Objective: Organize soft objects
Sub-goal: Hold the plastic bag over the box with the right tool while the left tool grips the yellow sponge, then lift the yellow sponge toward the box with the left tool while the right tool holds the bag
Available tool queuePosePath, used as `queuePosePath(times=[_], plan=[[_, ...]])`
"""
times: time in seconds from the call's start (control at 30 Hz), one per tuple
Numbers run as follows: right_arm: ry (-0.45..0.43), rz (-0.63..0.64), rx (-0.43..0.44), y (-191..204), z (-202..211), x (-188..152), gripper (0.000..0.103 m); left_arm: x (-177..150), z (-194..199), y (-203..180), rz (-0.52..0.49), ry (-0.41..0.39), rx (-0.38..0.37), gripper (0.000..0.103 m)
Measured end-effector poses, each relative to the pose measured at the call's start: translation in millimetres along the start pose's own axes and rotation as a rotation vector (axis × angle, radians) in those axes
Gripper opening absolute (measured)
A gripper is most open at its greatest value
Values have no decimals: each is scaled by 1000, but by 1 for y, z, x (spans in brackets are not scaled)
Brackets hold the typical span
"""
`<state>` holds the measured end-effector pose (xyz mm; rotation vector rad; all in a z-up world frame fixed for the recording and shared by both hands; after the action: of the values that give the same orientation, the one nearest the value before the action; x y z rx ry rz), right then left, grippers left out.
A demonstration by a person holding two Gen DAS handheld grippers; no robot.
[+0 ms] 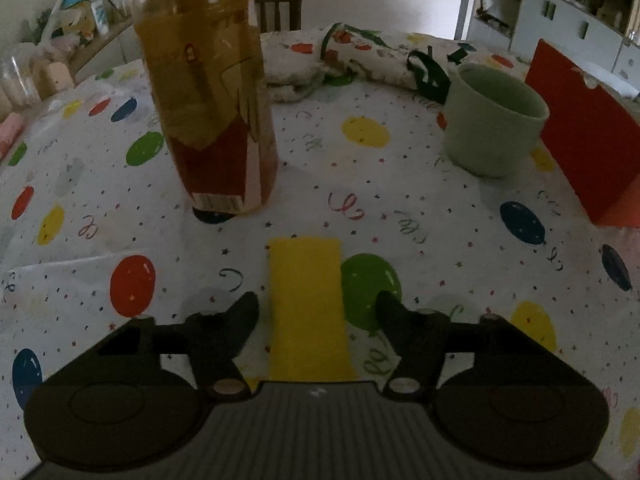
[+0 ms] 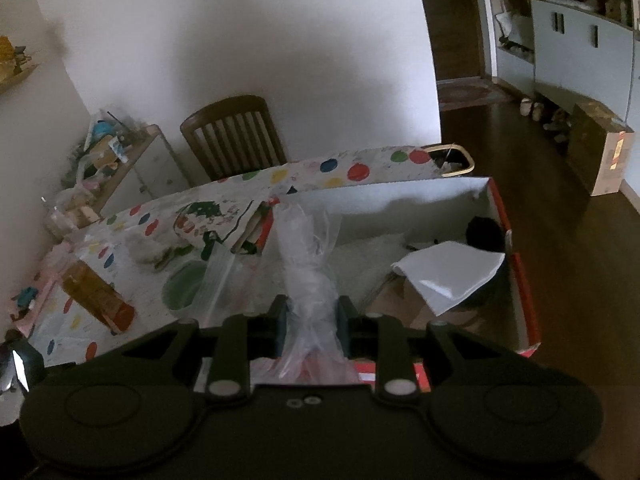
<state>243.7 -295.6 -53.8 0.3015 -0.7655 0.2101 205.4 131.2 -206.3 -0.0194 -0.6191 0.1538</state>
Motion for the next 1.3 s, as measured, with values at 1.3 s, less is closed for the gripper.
queuePosePath(times=[1.3], plan=[[151,141,-179,-88,-101,11,25,83,107,-172,-15,-188,-219,36]])
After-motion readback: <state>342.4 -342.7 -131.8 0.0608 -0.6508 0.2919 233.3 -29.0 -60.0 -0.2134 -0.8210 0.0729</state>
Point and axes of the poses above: each gripper's, at about its wrist camera, not at the fingertips, and z roughly against the way its jaws point, y to its left, x to its top, the point moved 1 cm from there along -z, roughly the way its jaws point, and after that the axes turned 8 degrees about z, right-handed, at the moved point
